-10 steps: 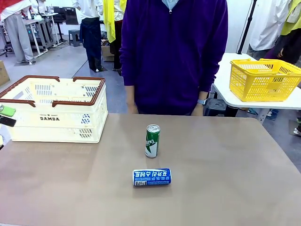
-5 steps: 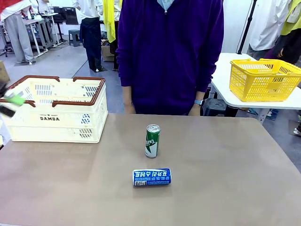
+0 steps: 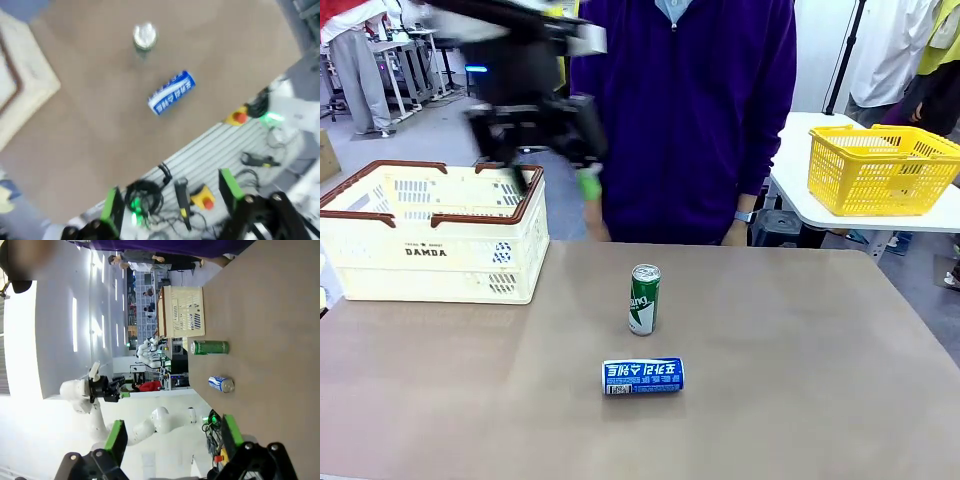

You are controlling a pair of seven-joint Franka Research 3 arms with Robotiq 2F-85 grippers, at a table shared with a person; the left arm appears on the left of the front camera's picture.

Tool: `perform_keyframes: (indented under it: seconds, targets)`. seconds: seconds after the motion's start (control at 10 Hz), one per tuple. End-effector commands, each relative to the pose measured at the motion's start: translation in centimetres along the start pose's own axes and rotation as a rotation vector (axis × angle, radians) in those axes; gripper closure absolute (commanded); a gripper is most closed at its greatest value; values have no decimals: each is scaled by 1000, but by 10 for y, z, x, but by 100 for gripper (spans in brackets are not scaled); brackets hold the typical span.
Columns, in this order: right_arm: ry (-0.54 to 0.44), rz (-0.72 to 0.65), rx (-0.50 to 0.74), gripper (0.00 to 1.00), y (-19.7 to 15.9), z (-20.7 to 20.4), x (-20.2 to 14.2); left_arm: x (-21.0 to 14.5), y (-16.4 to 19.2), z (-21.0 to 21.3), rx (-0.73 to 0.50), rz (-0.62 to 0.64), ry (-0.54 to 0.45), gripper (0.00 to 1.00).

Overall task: Place the drinks into the Shopping basket.
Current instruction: Pick up one drink and place it into the Shopping basket.

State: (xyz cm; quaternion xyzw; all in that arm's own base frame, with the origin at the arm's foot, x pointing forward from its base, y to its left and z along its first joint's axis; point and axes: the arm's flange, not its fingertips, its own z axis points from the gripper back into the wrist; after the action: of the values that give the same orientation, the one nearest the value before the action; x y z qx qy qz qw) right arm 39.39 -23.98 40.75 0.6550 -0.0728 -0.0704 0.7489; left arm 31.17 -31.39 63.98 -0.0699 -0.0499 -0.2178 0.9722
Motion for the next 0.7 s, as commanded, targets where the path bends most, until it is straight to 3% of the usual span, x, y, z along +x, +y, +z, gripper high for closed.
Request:
perform_keyframes:
  seconds: [0.0,0.2,0.4,0.5,0.6]
  targets:
    - [10,-21,-4,0,5,2,-1,76,-25,-13,195,116,32,0]
    - [10,-21,-4,0,5,2,-1,95,-56,-62,214,185,29,0]
    - [10,-21,-4,0,5,2,-1,105,-53,-102,146,286,-42,0]
    - [10,-21,-4,0,5,2,-1,108,-42,-105,89,282,-12,0]
    - [10,-21,-4,0,5,2,-1,101,-58,-104,170,200,-7,0]
